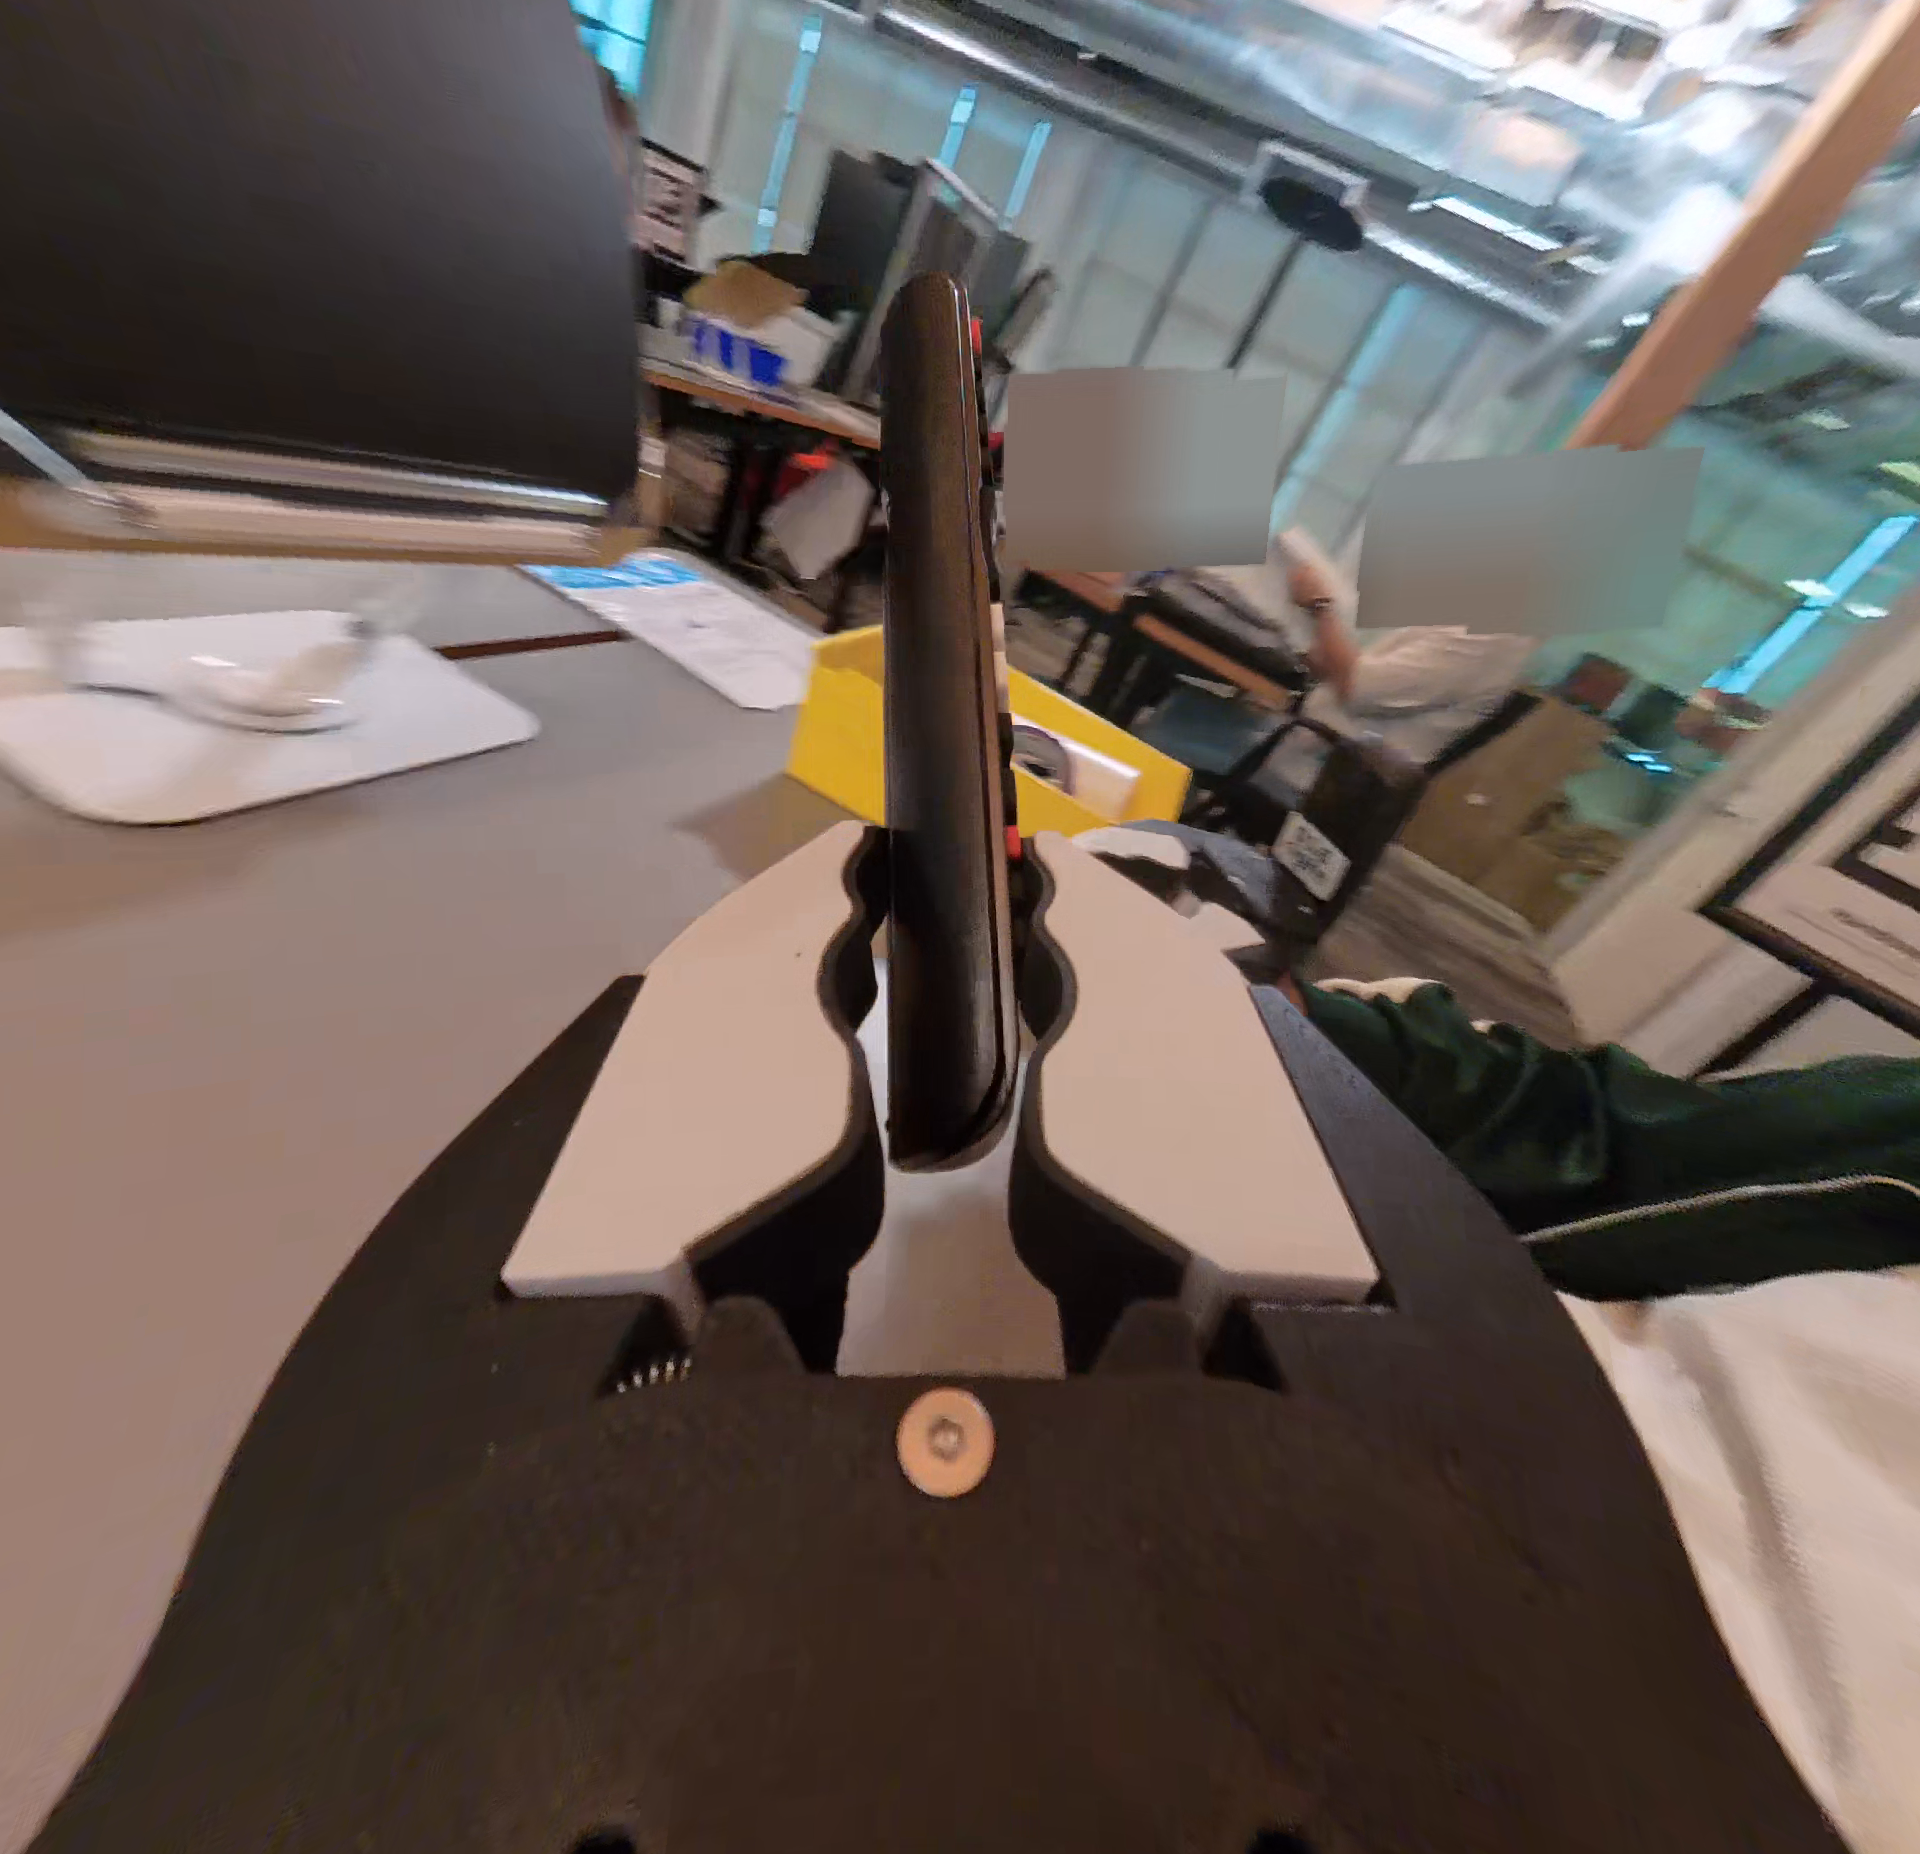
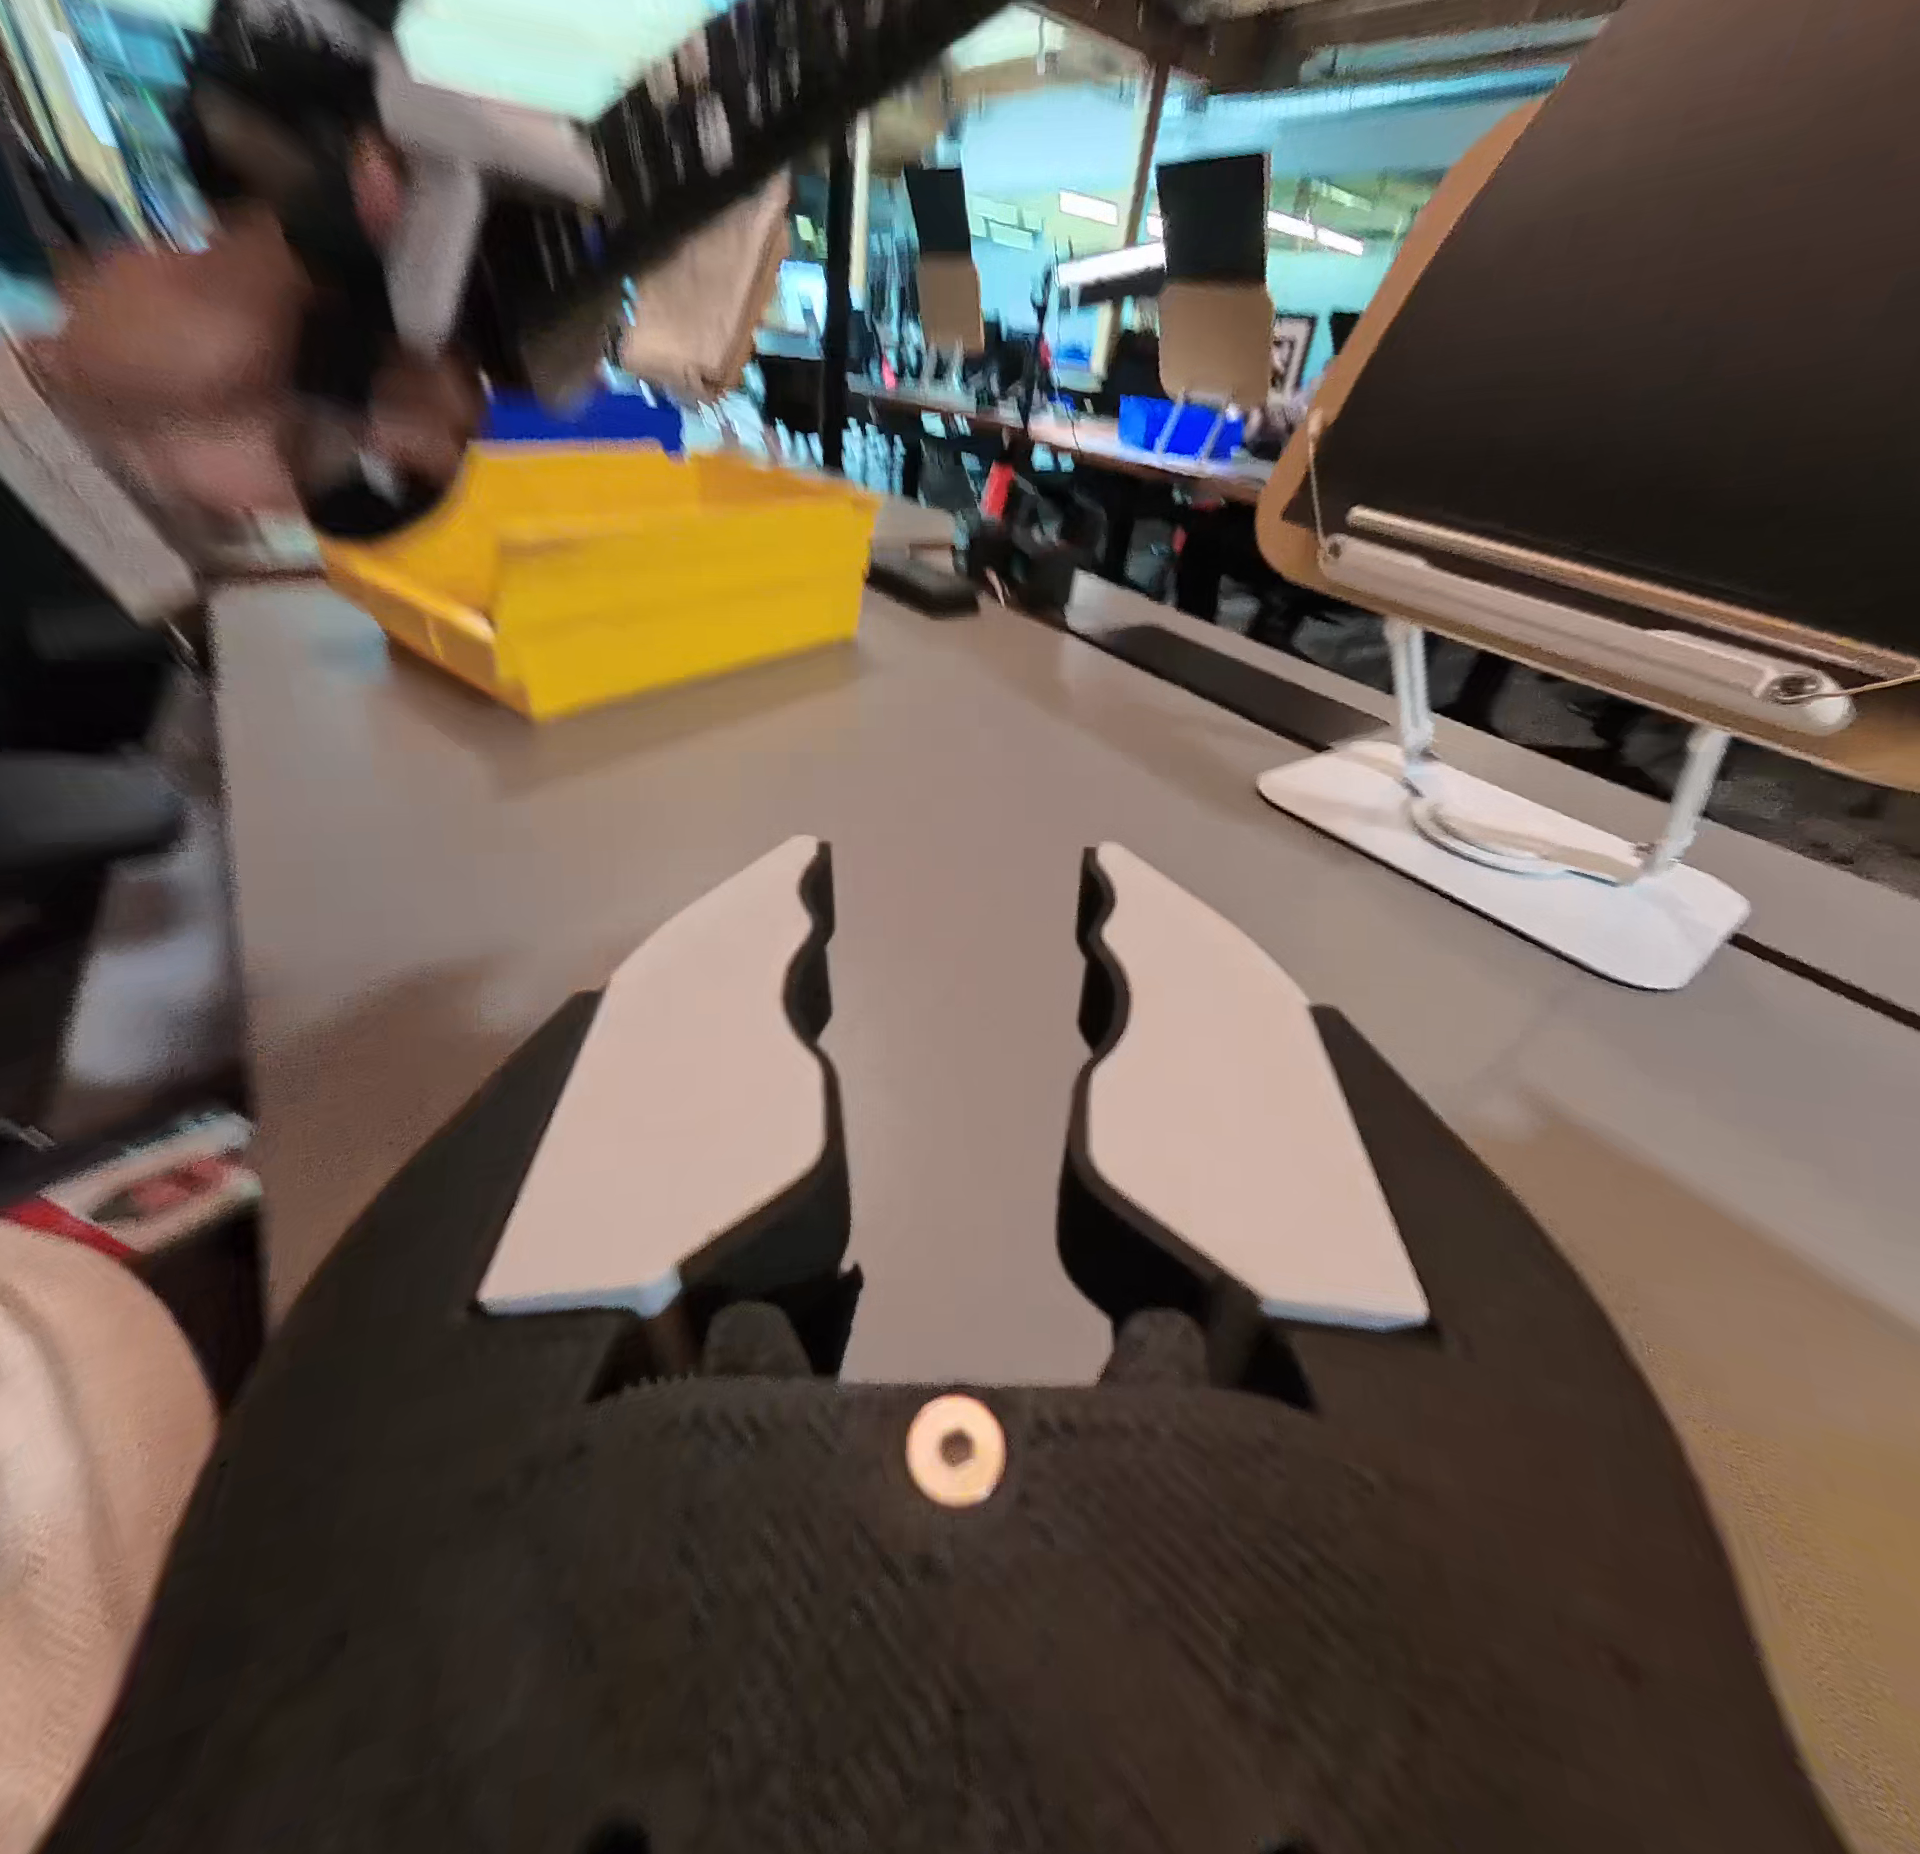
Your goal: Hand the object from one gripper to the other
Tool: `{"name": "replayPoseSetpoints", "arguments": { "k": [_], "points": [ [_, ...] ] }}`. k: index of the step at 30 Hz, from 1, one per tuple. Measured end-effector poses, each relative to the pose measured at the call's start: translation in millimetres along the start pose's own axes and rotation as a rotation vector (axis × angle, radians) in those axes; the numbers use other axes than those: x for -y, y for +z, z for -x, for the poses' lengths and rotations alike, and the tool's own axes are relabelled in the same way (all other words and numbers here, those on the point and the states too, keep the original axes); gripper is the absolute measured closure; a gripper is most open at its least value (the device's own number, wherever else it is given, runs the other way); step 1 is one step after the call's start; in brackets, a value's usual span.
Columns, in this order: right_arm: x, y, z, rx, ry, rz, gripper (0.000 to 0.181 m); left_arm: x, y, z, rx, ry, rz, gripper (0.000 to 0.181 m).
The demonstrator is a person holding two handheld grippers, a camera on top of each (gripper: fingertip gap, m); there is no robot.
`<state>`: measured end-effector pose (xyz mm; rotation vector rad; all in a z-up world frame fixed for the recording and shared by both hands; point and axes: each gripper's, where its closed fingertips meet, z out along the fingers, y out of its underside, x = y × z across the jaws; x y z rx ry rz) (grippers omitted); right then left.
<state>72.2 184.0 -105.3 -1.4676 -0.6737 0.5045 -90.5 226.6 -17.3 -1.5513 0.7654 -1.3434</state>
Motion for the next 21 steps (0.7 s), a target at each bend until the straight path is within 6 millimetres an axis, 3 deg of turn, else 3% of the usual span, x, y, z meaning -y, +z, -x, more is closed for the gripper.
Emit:
{"name": "replayPoseSetpoints", "arguments": {
  "k": [5, 7, 10, 12, 14, 21],
  "points": [
    [27, -8, -1, 0.085, 0.37, -0.213, 0.114, -63, 57, -44, -0.198, -0.076, 0.023, 0.157],
    [32, -12, -7, 0.102, 0.503, -0.286, 0.107, -88, 72, -56, -0.237, -0.068, 0.048, 0.157],
    [38, -18, -11, 0.151, 0.621, -0.361, 0.11, -121, 87, -65, -0.242, -0.026, 0.113, 0.157],
    [39, -20, -10, 0.186, 0.66, -0.366, 0.12, -133, 93, -71, -0.268, -0.034, 0.14, 0.157],
    [40, -22, -1, 0.262, 0.673, -0.362, 0.149, -143, 97, -74, -0.277, -0.039, 0.161, 0.157],
    [43, -21, 11, 0.329, 0.646, -0.316, 0.156, -164, 101, -73, -0.316, -0.031, 0.187, 0.156]
  ]
}}
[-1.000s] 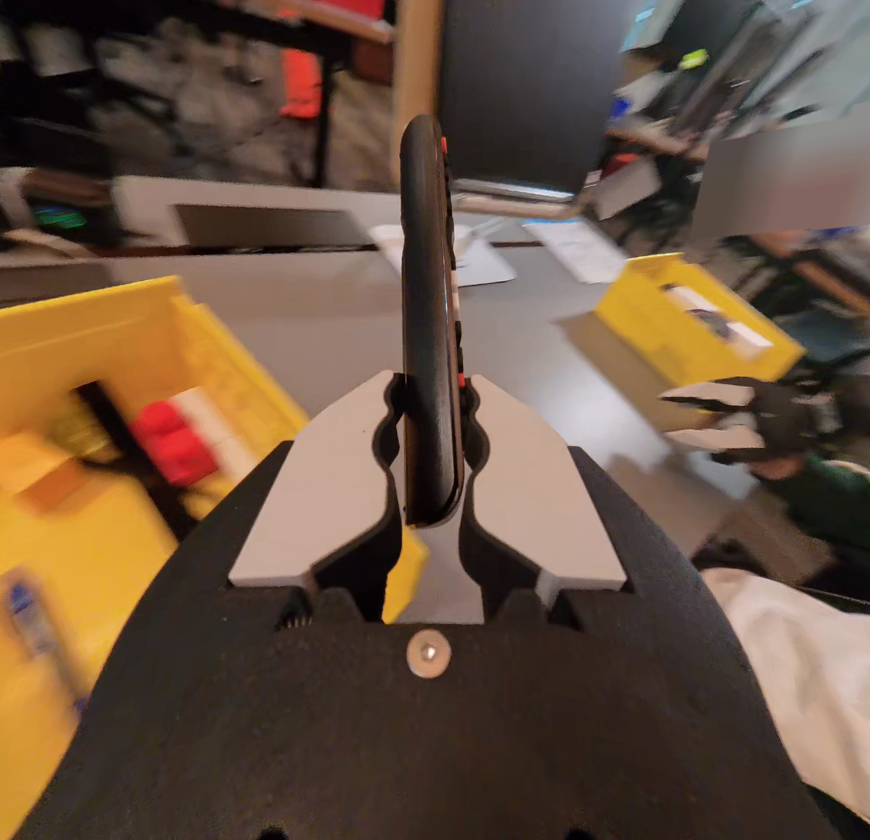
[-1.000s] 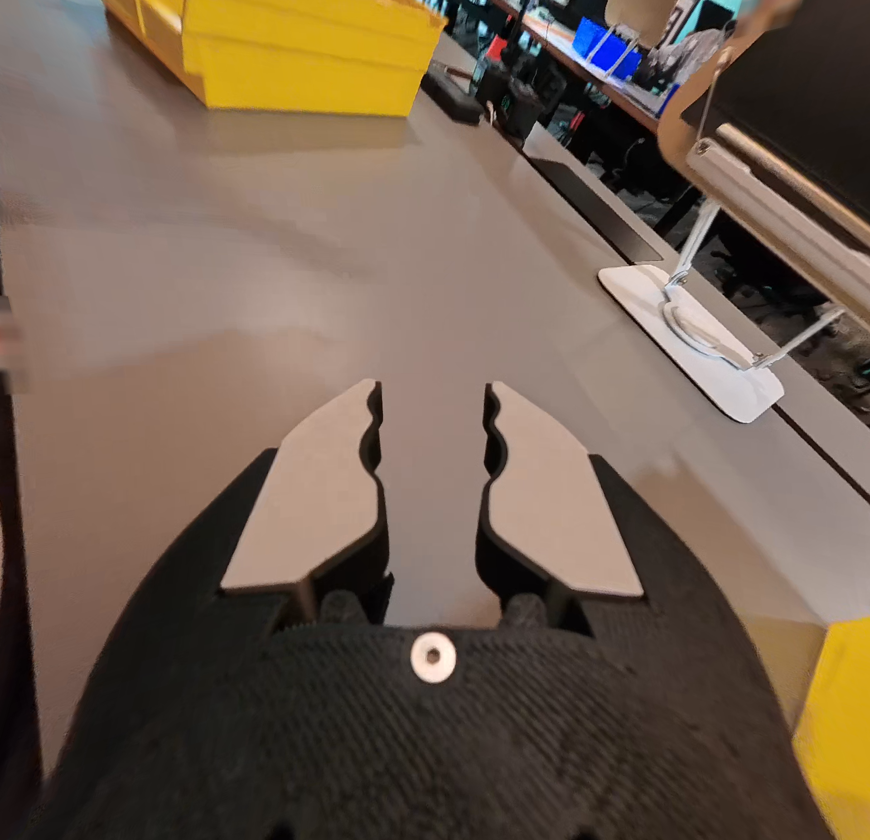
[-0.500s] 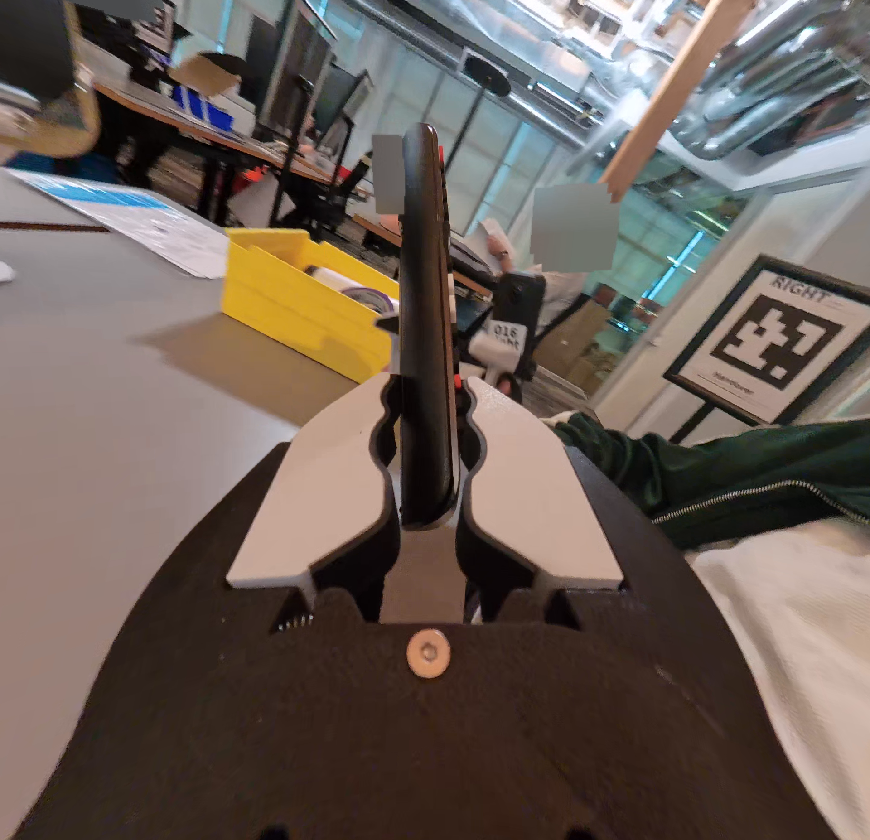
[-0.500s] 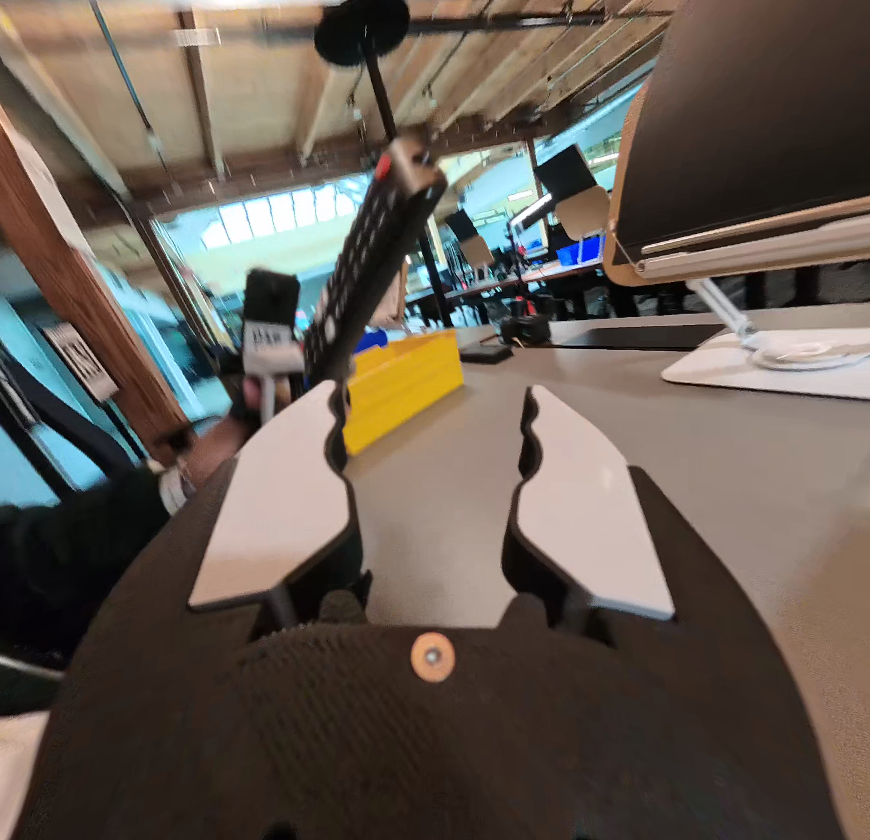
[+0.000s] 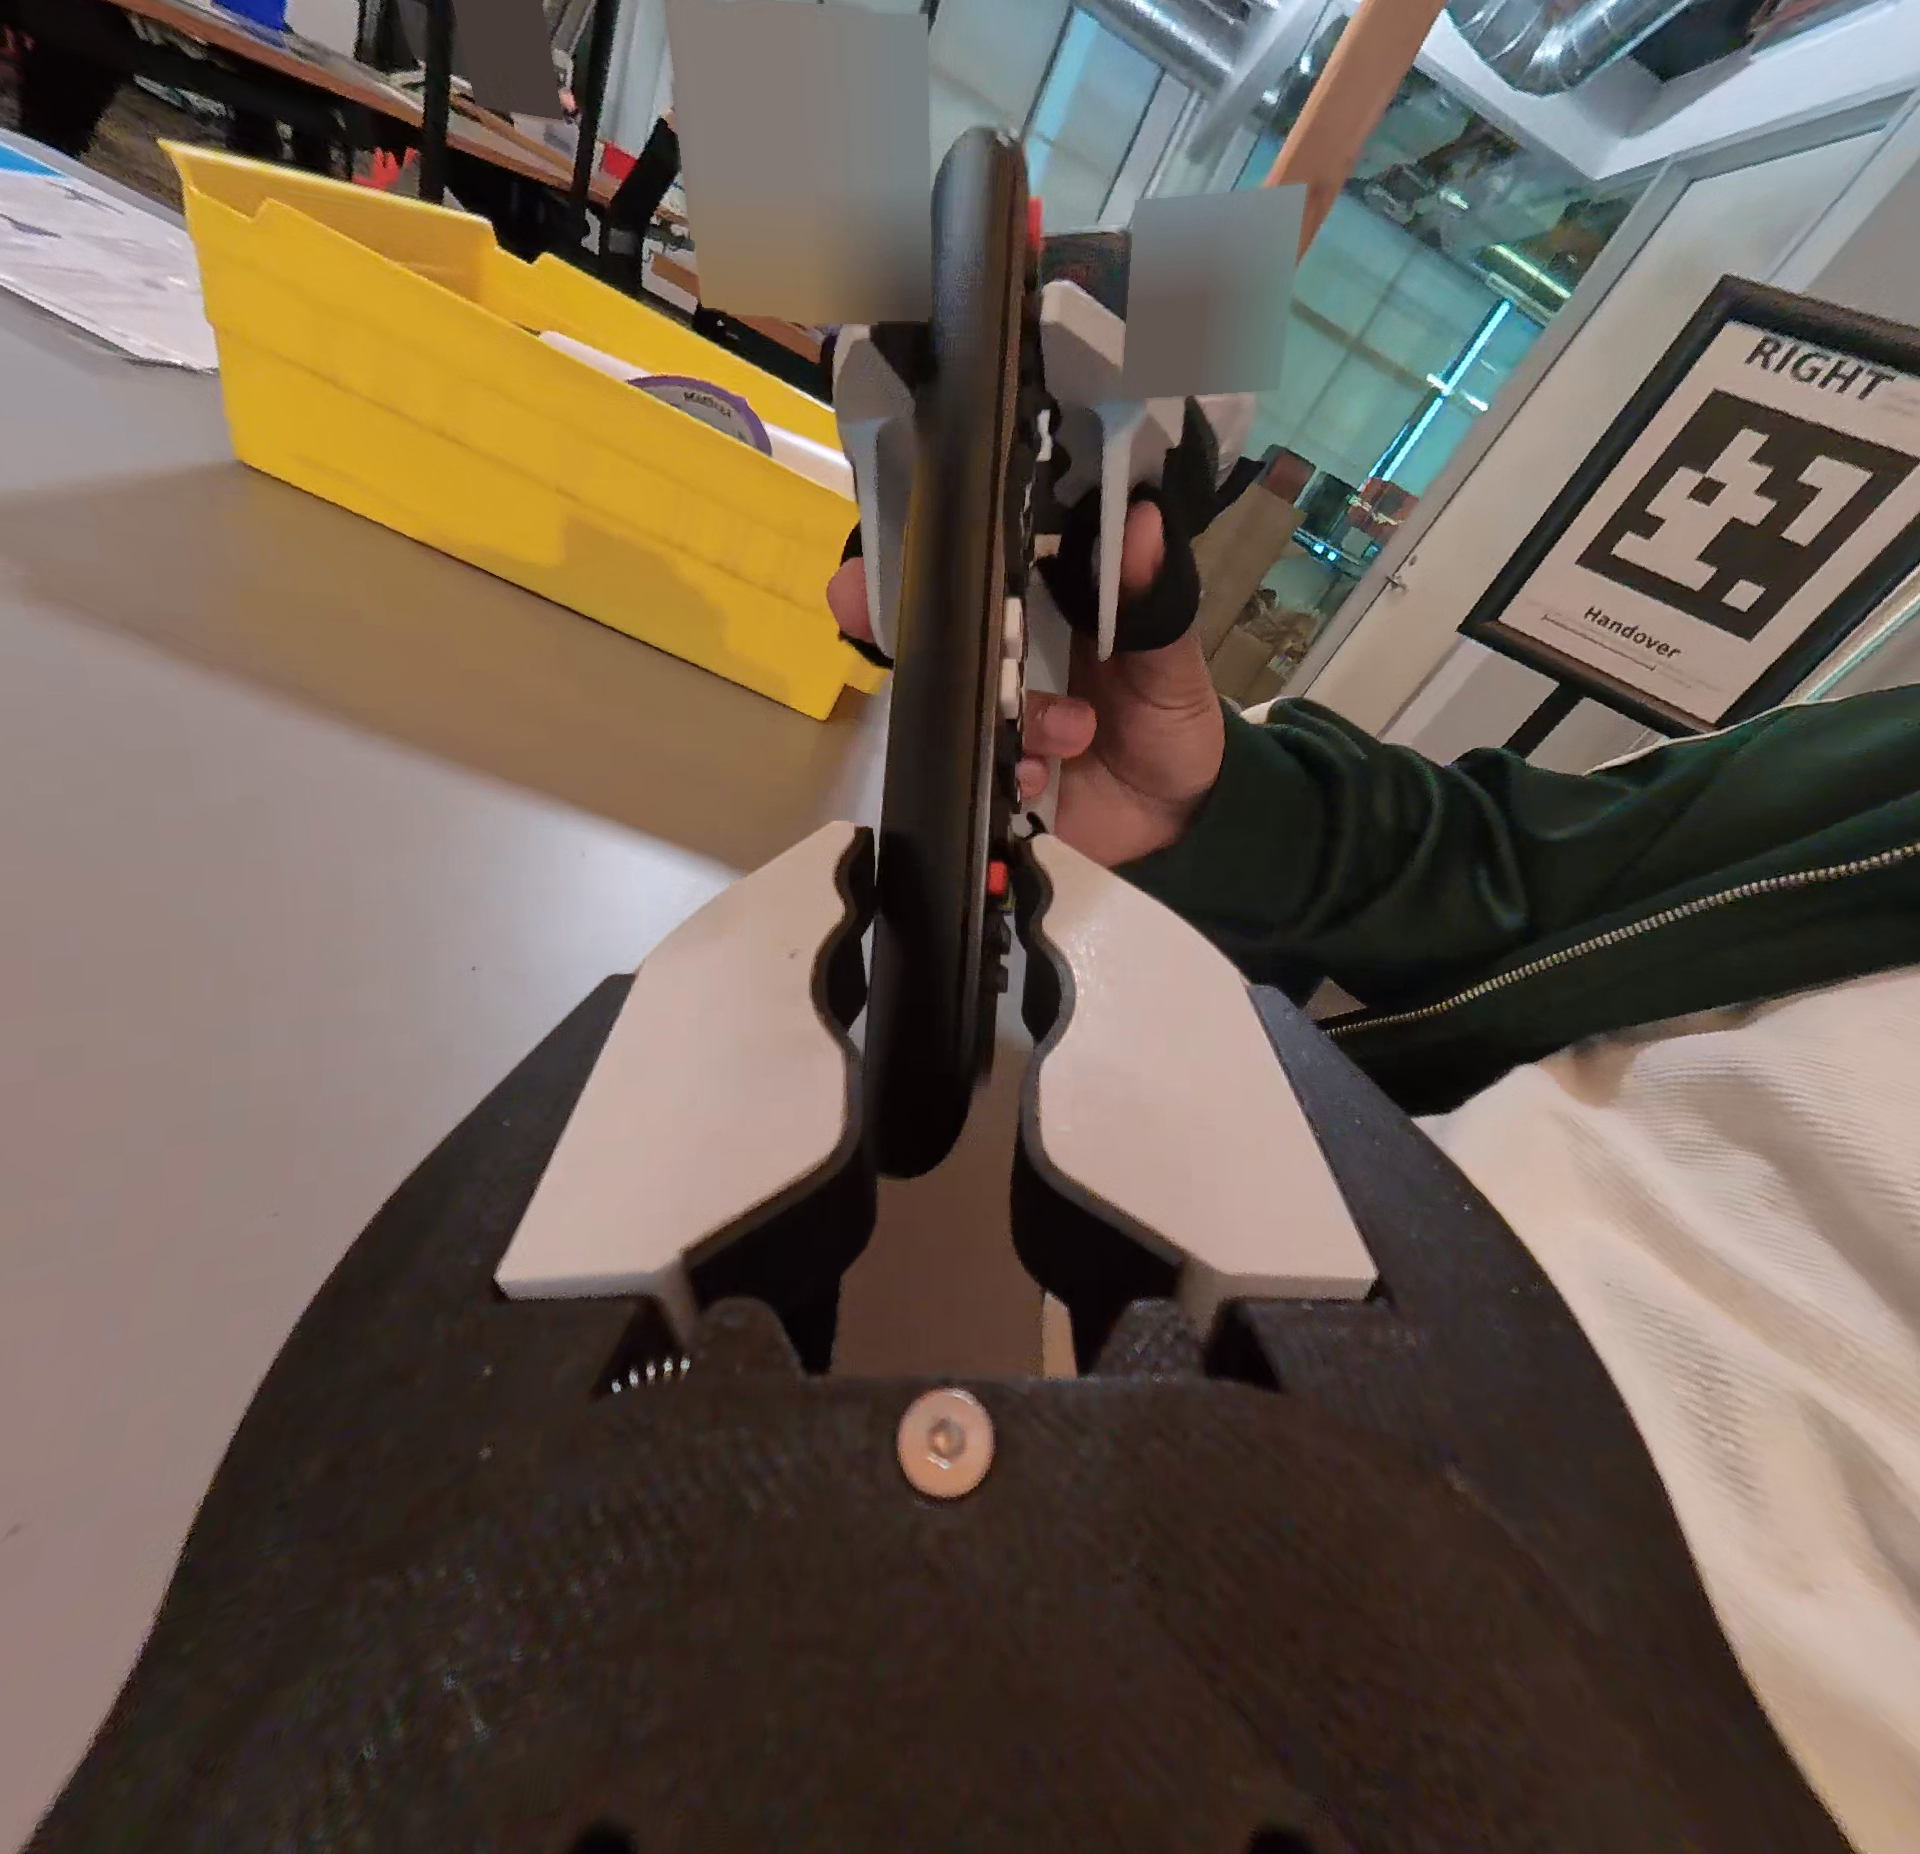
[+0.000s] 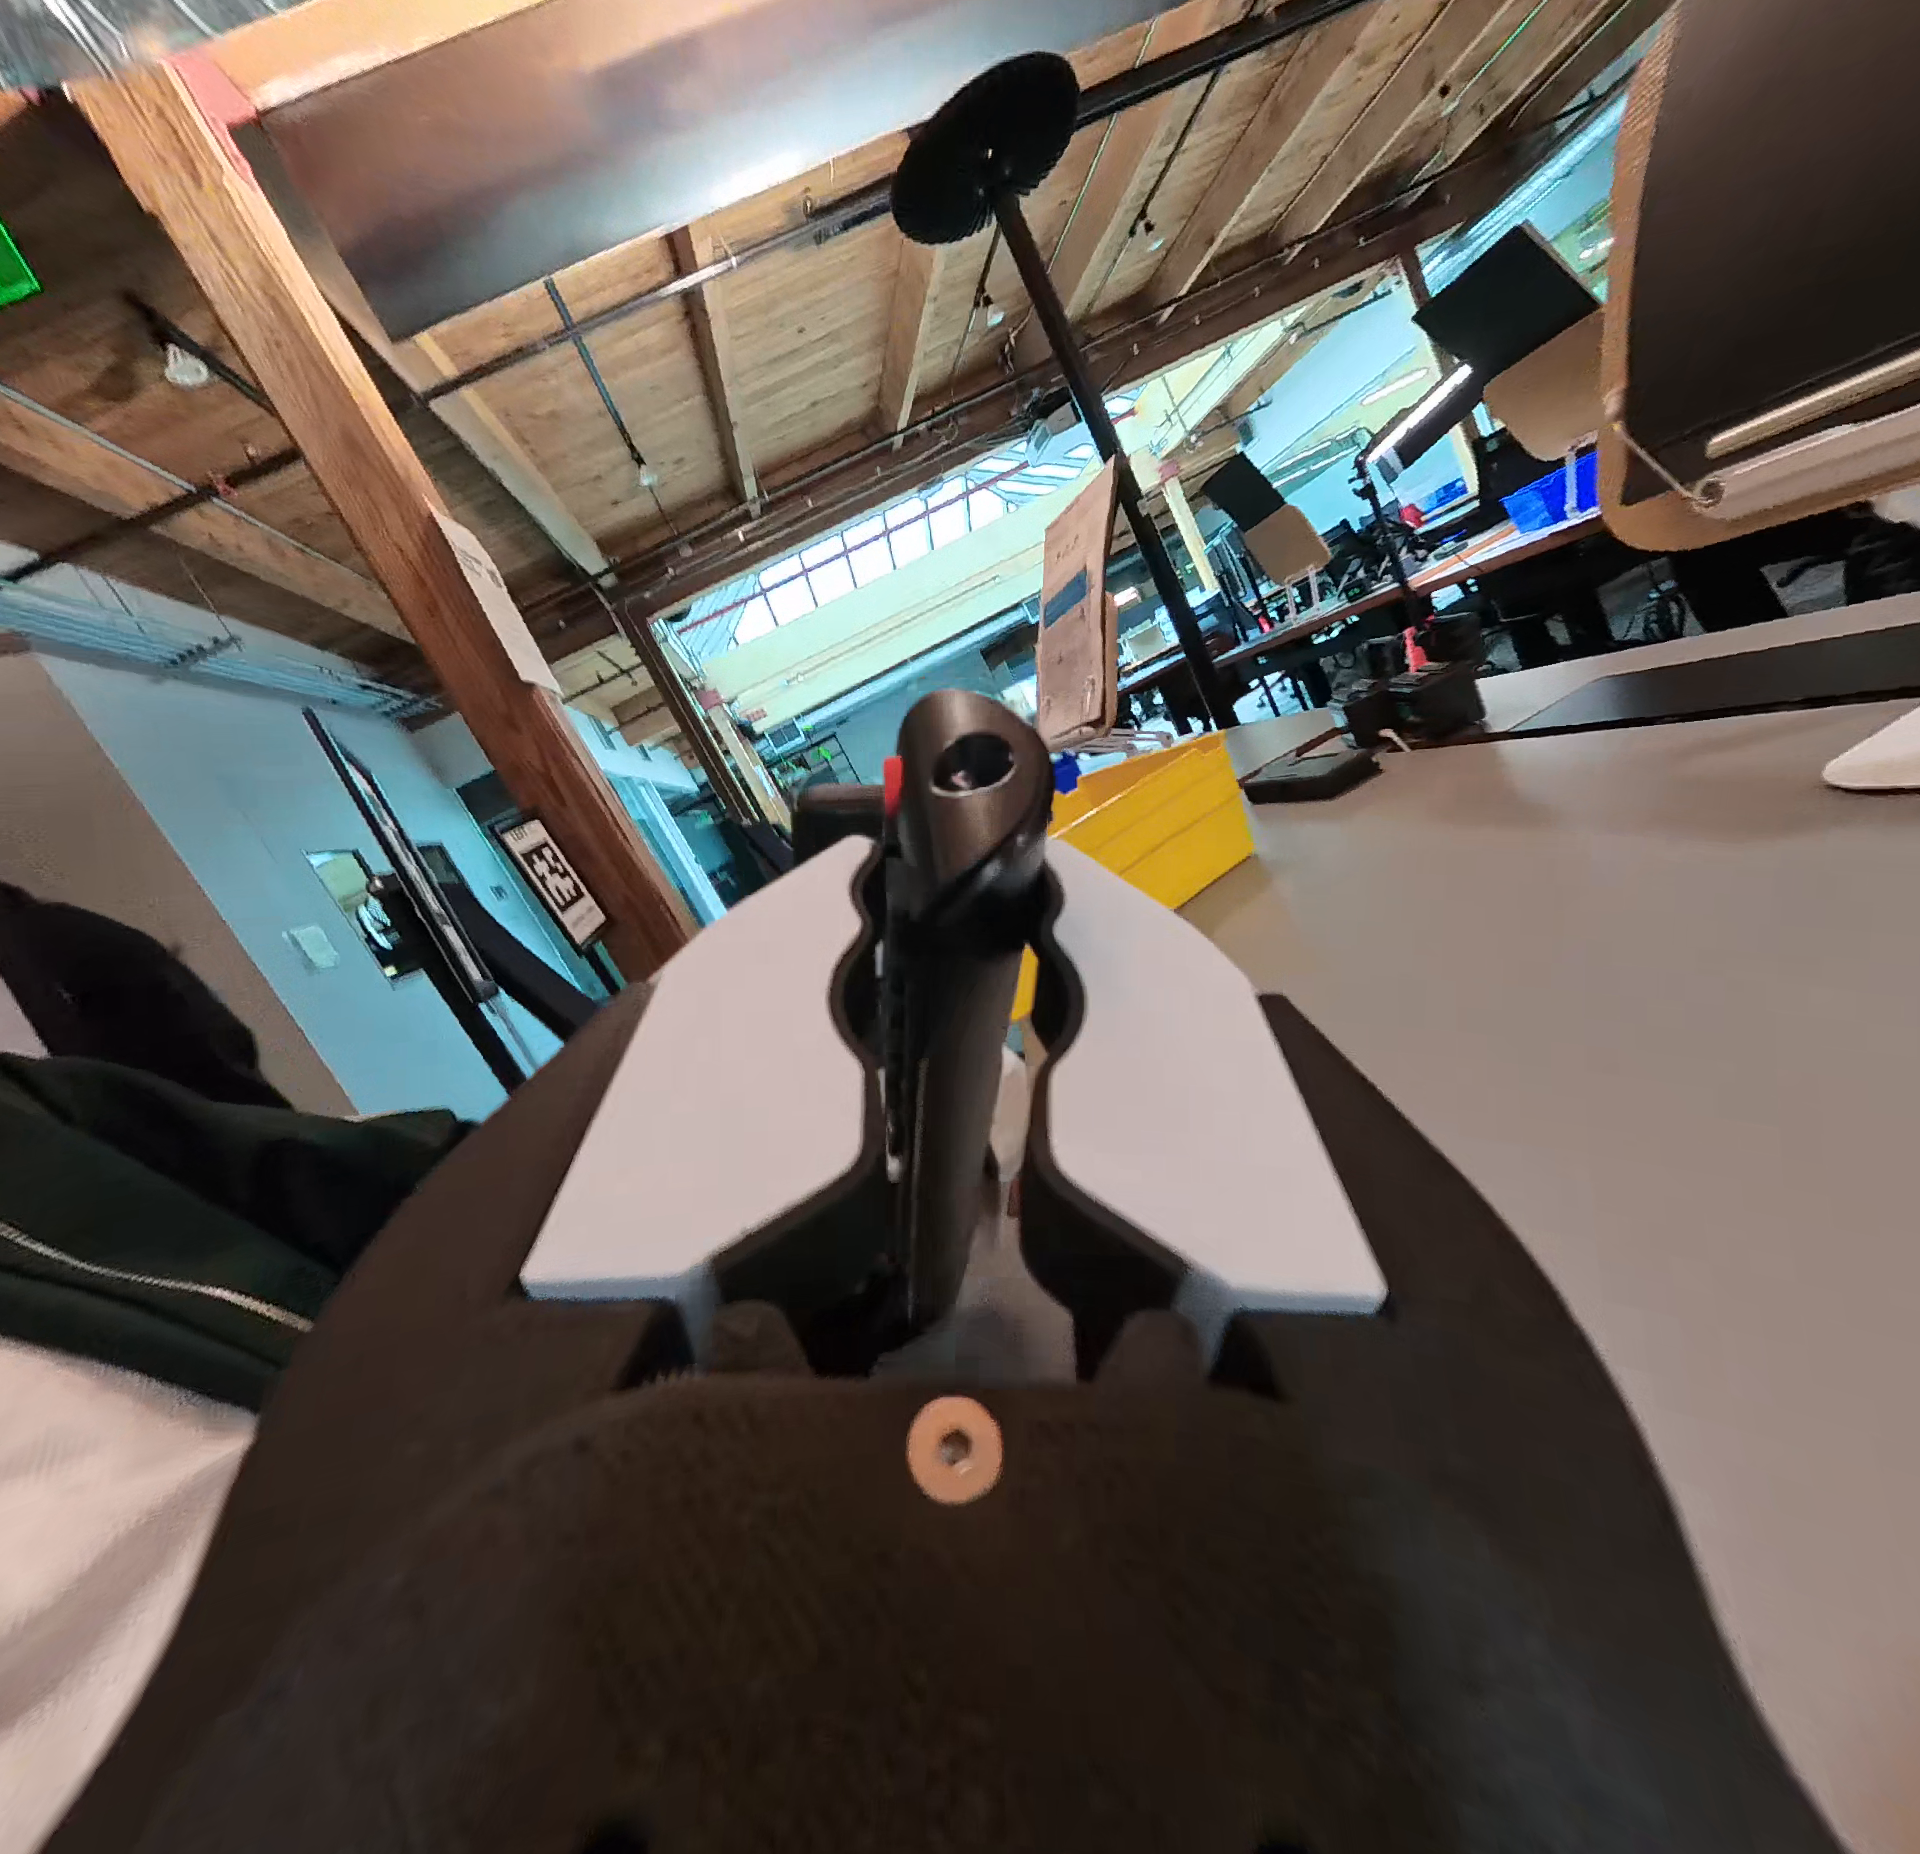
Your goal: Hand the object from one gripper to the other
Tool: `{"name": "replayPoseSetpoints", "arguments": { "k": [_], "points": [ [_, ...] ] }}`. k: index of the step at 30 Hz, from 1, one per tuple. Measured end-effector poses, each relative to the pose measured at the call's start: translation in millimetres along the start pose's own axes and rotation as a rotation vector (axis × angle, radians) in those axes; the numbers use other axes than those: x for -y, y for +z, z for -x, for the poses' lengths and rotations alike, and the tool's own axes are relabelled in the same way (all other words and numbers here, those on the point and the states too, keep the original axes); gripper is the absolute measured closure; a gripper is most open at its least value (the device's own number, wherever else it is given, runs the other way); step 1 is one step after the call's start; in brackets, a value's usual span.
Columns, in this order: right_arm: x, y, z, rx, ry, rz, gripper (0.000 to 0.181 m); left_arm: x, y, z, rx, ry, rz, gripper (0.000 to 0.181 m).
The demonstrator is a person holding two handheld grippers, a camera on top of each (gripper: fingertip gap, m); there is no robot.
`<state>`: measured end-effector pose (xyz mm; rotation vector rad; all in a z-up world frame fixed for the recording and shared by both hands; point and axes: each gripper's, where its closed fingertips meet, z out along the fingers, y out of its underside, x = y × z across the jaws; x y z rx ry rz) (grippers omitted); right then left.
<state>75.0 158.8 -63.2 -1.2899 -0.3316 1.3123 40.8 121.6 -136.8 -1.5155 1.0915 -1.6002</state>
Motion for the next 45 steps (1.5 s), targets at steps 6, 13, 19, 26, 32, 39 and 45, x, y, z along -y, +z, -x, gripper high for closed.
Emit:
{"name": "replayPoseSetpoints", "arguments": {
  "k": [6, 13, 19, 26, 32, 39, 45],
  "points": [
    [-8, 0, 0, -0.016, -0.108, 0.104, 0.157, 1, 0, -2, -0.037, -0.001, -0.008, 0.134],
    [-27, 5, 16, 0.044, -0.265, 0.257, 0.156, -14, 5, -14, -0.091, 0.129, 0.108, 0.133],
    [-58, 17, 44, 0.128, -0.418, 0.39, 0.156, -16, 8, -27, -0.123, 0.207, 0.114, 0.135],
    [-68, 23, 54, 0.133, -0.463, 0.409, 0.156, -14, 6, -30, -0.114, 0.255, 0.108, 0.155],
    [-55, 27, 48, 0.085, -0.586, 0.298, 0.137, -8, 3, -25, -0.059, 0.278, 0.101, 0.156],
    [-34, 22, 30, -0.033, -0.673, 0.174, 0.097, 12, -10, -17, -0.003, 0.298, 0.039, 0.156],
    [-65, 24, 19, 0.036, -0.495, 0.299, 0.085, 43, -27, -25, 0.077, 0.364, -0.063, 0.156]
  ]
}}
